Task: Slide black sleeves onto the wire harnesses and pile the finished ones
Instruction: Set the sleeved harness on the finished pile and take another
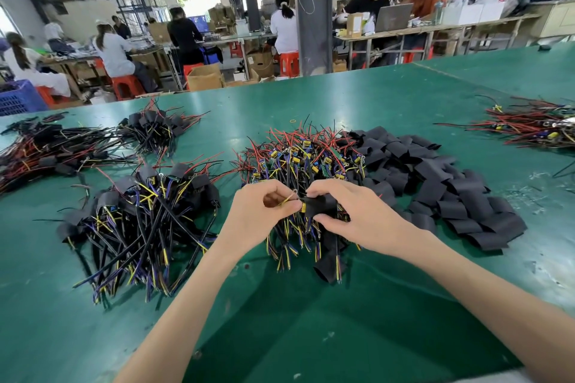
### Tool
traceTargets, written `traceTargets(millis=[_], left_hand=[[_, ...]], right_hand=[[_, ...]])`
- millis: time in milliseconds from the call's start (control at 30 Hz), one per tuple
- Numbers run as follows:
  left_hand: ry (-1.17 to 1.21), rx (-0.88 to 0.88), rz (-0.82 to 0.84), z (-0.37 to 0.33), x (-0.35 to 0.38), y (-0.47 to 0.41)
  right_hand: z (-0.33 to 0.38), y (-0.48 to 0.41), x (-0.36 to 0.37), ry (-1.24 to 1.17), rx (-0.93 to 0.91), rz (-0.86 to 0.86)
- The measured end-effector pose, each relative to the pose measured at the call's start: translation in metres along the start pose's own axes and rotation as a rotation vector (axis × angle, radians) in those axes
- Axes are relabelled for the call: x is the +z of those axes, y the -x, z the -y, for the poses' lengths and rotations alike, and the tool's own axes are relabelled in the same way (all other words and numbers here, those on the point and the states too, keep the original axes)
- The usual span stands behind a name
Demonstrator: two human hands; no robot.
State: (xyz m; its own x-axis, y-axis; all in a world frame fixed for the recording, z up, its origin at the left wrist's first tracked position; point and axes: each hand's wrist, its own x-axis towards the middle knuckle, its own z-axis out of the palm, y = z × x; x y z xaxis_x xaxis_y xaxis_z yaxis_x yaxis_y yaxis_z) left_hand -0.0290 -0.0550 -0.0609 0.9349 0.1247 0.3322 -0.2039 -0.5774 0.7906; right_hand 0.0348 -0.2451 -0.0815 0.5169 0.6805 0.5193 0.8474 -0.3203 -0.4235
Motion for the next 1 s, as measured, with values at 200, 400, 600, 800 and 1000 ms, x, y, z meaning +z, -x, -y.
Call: traceTargets(millis=[200,400,600,800,1000], left_hand=[[0.036,0.027,-0.011,-0.002,0.000,0.000],[0.043,-0.001,-0.025,-0.002,0.004,0.001],[0.056,-0.002,-0.037,-0.005,0.007,0.002],[0.027,-0.003,-0.072,-0.009,0.010,0.004],[-0.002,0.074,-0.127,-0.013,0.010,0.008]], right_hand=[[0.000,-0.002,0.000,-0.156,0.055,-0.003],[0.000,-0.001,0.000,-0.099,0.034,-0.032],[-0.001,0.001,0.003,-0.009,-0.024,-0.097],[-0.002,-0.001,0.003,-0.013,-0.016,-0.097],[0.001,-0.003,-0.001,-0.140,0.030,-0.096]])
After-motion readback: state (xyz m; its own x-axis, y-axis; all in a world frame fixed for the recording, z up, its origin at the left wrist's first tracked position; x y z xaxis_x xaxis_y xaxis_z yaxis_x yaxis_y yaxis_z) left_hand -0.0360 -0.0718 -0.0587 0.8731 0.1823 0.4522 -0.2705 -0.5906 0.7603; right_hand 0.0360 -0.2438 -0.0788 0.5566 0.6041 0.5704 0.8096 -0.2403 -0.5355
